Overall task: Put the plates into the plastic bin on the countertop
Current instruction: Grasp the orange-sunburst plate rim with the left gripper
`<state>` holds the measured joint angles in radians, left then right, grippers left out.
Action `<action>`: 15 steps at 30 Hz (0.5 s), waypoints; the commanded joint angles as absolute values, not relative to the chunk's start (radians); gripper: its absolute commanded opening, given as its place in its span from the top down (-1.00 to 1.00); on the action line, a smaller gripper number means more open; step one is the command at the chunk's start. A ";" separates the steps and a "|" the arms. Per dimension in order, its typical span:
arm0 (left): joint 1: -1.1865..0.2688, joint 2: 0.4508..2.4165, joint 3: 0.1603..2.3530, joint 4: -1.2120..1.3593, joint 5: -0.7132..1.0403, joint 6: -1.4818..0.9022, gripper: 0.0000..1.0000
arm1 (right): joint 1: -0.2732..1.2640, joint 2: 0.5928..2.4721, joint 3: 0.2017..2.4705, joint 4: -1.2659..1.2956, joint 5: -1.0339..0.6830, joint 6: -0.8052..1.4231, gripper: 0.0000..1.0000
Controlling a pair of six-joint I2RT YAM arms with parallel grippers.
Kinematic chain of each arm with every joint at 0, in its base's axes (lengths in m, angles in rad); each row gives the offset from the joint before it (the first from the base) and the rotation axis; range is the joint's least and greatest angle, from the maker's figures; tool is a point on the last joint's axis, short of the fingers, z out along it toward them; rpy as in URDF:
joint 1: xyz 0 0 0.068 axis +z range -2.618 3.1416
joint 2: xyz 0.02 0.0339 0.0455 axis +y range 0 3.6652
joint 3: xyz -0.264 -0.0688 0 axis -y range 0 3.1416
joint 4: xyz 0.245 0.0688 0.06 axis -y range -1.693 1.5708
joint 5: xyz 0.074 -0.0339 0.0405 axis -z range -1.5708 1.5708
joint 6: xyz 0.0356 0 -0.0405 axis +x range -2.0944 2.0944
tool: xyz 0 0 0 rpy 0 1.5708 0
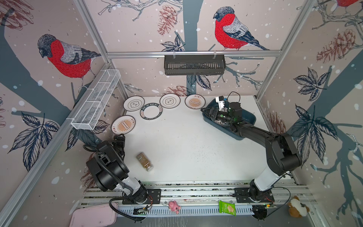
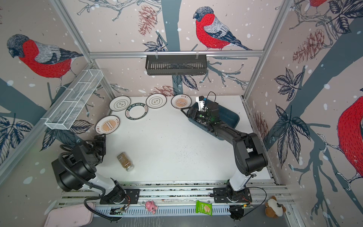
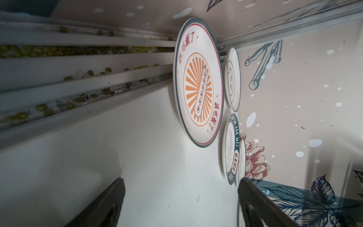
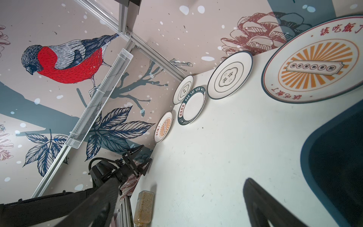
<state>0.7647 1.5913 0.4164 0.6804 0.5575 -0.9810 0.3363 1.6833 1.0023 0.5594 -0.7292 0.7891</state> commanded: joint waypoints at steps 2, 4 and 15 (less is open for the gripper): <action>0.769 1.673 0.430 0.843 0.582 -1.071 -0.81 | 0.329 1.692 0.999 0.606 -0.733 0.804 -0.99; 0.770 1.701 0.442 0.864 0.575 -1.082 -0.81 | 0.325 1.693 0.994 0.605 -0.729 0.804 -0.99; 0.751 1.760 0.548 0.718 0.551 -1.002 -0.75 | 0.355 1.742 1.052 0.541 -0.653 0.742 -0.99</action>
<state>0.7597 1.7576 0.5270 0.8028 0.5713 -1.0424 0.3344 1.7420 1.0309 0.5499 -0.7029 0.7998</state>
